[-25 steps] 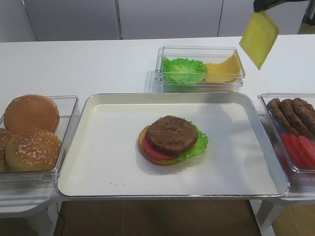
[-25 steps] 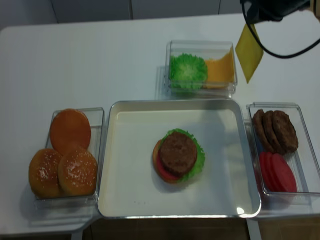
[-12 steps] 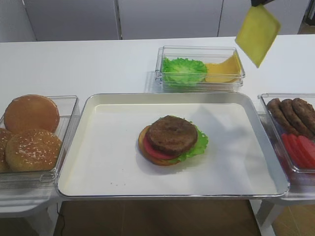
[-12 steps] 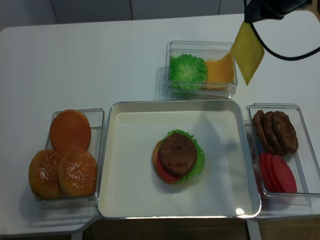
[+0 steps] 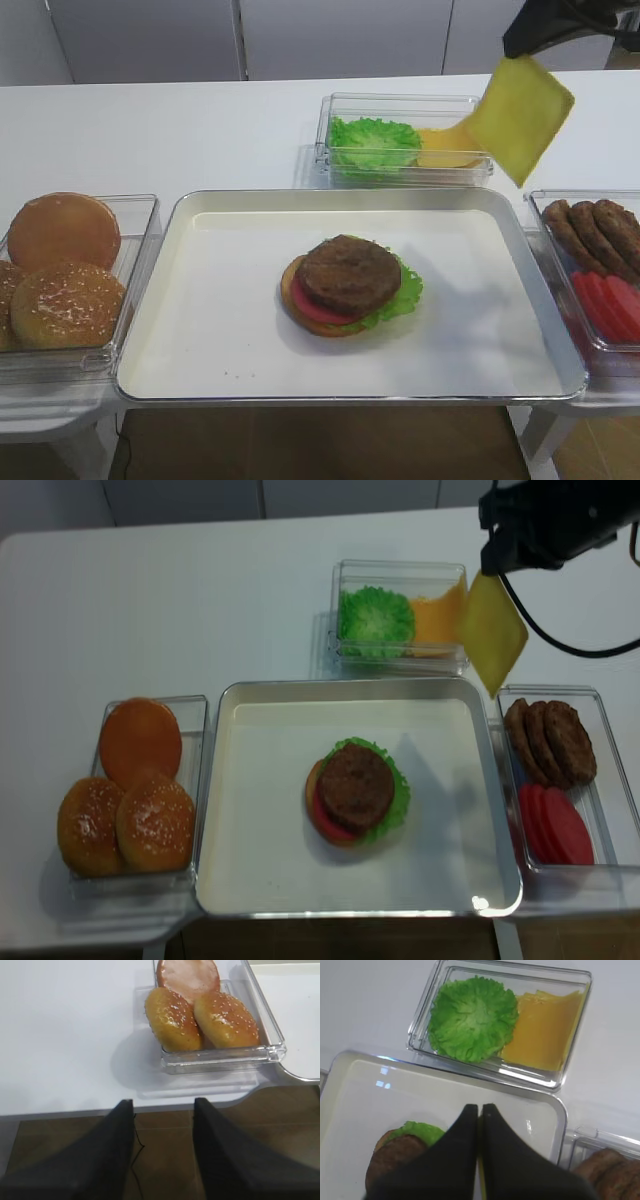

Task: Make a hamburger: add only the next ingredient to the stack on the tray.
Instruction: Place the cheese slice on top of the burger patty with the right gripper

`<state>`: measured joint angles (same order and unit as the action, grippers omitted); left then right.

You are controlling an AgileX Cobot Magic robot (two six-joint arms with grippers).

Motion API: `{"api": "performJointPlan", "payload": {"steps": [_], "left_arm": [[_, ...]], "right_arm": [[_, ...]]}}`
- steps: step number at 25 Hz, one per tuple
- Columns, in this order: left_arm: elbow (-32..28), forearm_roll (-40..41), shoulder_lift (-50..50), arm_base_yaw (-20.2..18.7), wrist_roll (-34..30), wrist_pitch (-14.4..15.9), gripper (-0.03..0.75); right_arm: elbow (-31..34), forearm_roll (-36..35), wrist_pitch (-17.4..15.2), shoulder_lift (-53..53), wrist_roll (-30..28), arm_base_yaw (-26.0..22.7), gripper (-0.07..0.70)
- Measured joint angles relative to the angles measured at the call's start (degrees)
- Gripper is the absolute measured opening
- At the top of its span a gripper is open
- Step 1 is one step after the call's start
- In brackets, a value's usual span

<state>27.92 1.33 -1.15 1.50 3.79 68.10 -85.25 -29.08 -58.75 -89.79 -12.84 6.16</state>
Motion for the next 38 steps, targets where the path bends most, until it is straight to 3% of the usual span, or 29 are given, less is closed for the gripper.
{"api": "performJointPlan", "payload": {"steps": [8, 20, 38], "left_arm": [[0.0, 0.0, 0.0, 0.0, 0.0, 0.0, 0.299], [0.0, 0.0, 0.0, 0.0, 0.0, 0.0, 0.298], [0.0, 0.0, 0.0, 0.0, 0.0, 0.0, 0.298]], "right_arm": [[3.7, -0.24, 0.0, 1.49, -0.48, 7.41, 0.005], [3.7, -0.36, 1.74, 1.52, -0.48, 19.57, 0.005], [3.7, -2.09, 2.99, -2.74, -0.48, 26.74, 0.005]]}}
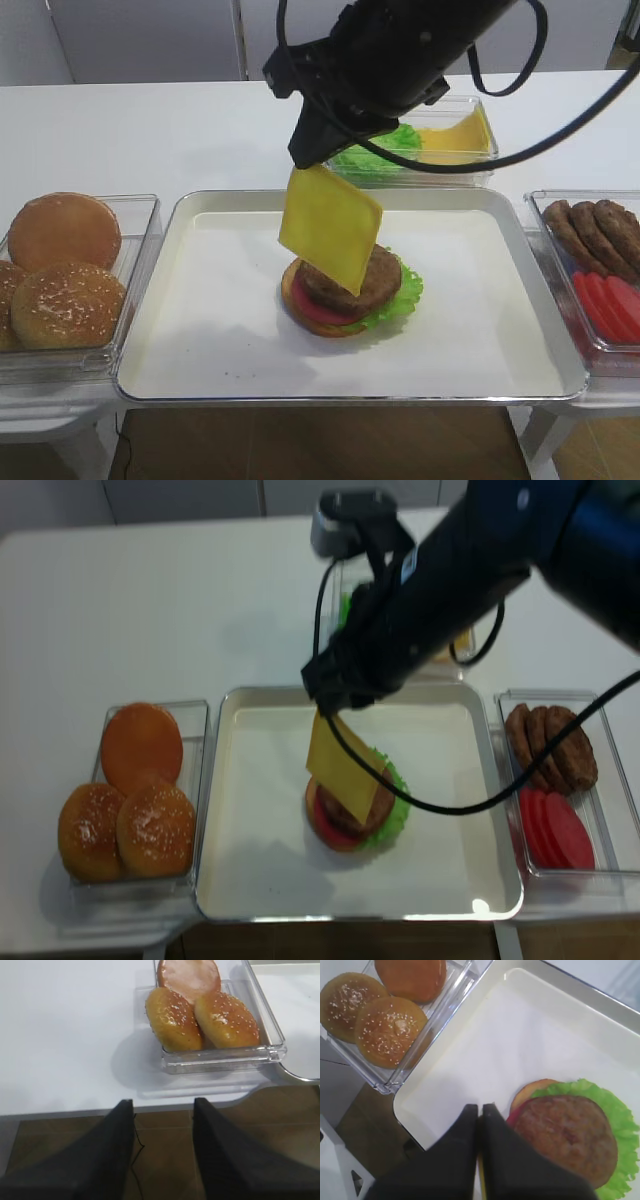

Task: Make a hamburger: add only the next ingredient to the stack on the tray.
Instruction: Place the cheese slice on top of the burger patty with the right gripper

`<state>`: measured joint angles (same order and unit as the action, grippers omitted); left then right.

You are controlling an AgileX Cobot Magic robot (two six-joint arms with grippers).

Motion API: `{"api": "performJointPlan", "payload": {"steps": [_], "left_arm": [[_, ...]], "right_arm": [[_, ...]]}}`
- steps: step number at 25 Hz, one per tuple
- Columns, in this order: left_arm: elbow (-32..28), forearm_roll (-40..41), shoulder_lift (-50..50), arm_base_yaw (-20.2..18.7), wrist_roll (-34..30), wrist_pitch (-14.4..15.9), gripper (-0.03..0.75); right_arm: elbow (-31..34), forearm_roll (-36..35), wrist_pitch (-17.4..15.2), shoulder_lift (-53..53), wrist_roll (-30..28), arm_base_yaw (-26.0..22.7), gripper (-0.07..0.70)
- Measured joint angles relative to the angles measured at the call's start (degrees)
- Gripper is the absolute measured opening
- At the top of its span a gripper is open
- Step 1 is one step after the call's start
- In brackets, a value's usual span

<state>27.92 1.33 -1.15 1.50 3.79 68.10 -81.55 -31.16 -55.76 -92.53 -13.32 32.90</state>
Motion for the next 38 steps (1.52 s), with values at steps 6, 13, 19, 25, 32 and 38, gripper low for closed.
{"api": "performJointPlan", "payload": {"steps": [6, 13, 19, 25, 32, 38], "left_arm": [[0.0, 0.0, 0.0, 0.0, 0.0, 0.0, 0.298], [0.0, 0.0, 0.0, 0.0, 0.0, 0.0, 0.298], [0.0, 0.0, 0.0, 0.0, 0.0, 0.0, 0.299], [0.0, 0.0, 0.0, 0.0, 0.0, 0.0, 0.298], [0.0, 0.0, 0.0, 0.0, 0.0, 0.0, 0.298], [0.0, 0.0, 0.0, 0.0, 0.0, 0.0, 0.299]], "right_arm": [[0.0, -0.2, 0.11, -2.0, -0.17, 0.0, 0.006], [0.0, 2.79, 0.13, -4.21, -0.26, 0.0, 0.005], [0.0, 7.56, -0.11, -4.44, -0.26, 0.0, 0.005], [0.0, 10.49, -0.11, -4.44, -0.26, 0.0, 0.005], [0.0, 12.73, -0.21, -4.48, -0.05, 0.0, 0.005], [0.0, 13.85, -0.21, -5.84, -0.05, 0.0, 0.005]]}}
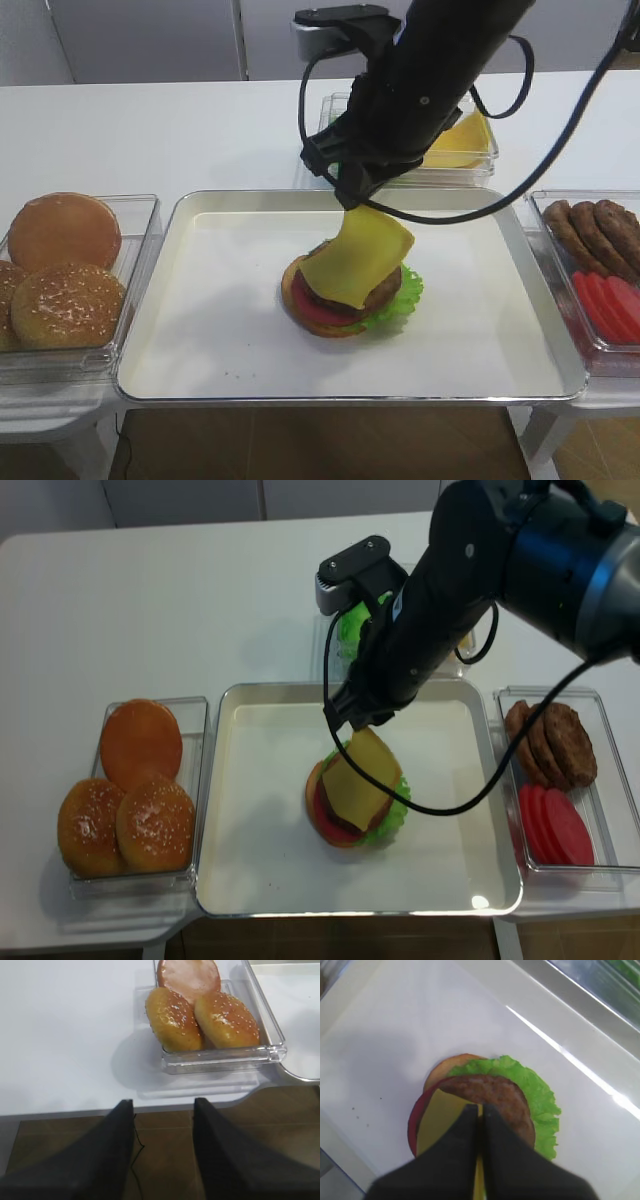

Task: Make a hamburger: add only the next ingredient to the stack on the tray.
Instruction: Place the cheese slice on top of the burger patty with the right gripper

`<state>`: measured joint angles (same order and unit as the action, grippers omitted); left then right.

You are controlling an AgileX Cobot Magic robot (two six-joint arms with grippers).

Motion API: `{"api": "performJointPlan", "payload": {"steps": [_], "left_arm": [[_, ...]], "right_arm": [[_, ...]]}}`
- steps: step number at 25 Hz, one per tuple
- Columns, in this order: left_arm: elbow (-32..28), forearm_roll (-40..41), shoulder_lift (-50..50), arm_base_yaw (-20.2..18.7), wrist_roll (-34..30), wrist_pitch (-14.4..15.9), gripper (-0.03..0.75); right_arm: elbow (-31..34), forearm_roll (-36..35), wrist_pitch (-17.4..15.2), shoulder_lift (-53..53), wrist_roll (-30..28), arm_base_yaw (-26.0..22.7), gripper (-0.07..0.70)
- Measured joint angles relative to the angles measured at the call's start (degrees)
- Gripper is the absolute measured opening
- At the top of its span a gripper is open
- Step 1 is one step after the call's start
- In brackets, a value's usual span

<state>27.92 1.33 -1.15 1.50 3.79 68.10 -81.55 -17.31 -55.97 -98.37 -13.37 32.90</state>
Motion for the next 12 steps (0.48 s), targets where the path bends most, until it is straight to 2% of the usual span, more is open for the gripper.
{"api": "performJointPlan", "payload": {"steps": [12], "left_arm": [[0.0, 0.0, 0.0, 0.0, 0.0, 0.0, 0.298]], "right_arm": [[0.0, 3.44, 0.1, -0.78, 0.38, 0.0, 0.006]]}}
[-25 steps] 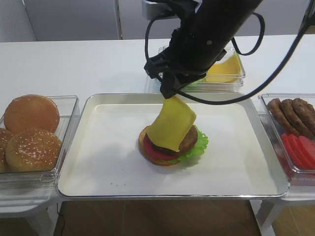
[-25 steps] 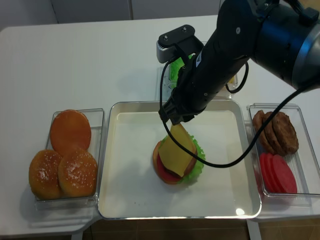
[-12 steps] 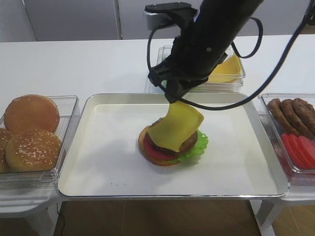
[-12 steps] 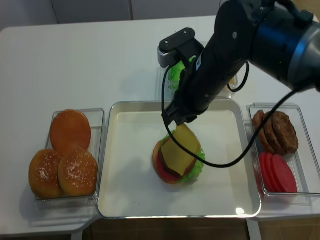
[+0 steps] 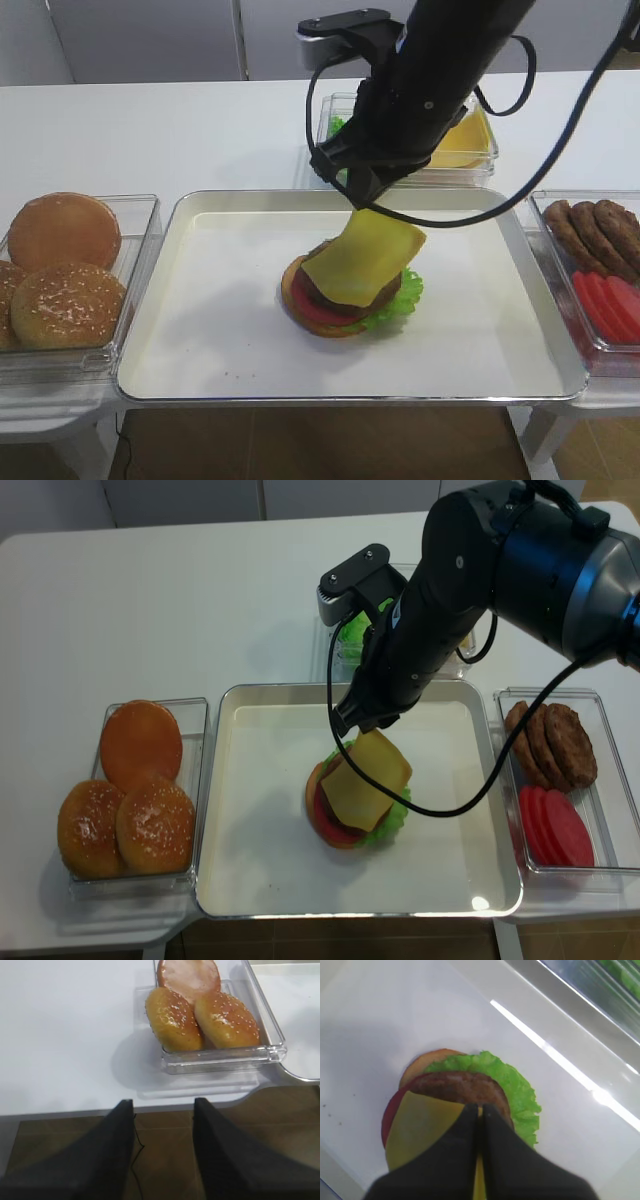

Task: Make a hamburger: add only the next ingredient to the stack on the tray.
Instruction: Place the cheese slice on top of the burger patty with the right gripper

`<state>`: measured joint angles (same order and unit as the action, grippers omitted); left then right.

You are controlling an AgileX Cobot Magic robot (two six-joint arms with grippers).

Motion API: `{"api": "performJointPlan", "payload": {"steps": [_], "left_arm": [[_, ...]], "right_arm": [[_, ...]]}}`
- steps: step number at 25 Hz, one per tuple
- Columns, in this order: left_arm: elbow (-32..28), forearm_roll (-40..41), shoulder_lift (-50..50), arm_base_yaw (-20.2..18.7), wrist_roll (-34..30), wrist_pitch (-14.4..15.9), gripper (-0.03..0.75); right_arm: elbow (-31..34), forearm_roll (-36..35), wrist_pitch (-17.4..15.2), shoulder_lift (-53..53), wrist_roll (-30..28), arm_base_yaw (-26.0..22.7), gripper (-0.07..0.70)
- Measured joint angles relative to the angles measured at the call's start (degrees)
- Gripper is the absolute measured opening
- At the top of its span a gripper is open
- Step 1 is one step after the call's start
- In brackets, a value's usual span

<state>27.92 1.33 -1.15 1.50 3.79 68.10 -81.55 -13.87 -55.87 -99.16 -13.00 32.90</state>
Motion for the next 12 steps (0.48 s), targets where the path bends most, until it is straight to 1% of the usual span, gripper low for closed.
{"api": "performJointPlan", "payload": {"steps": [4, 12], "left_arm": [[0.0, 0.0, 0.0, 0.0, 0.0, 0.0, 0.298], [0.0, 0.0, 0.0, 0.0, 0.0, 0.0, 0.298]], "right_arm": [[0.0, 0.17, 0.74, 0.0, 0.0, 0.0, 0.005], [0.0, 2.09, 0.98, -1.8, 0.33, 0.0, 0.005]]}}
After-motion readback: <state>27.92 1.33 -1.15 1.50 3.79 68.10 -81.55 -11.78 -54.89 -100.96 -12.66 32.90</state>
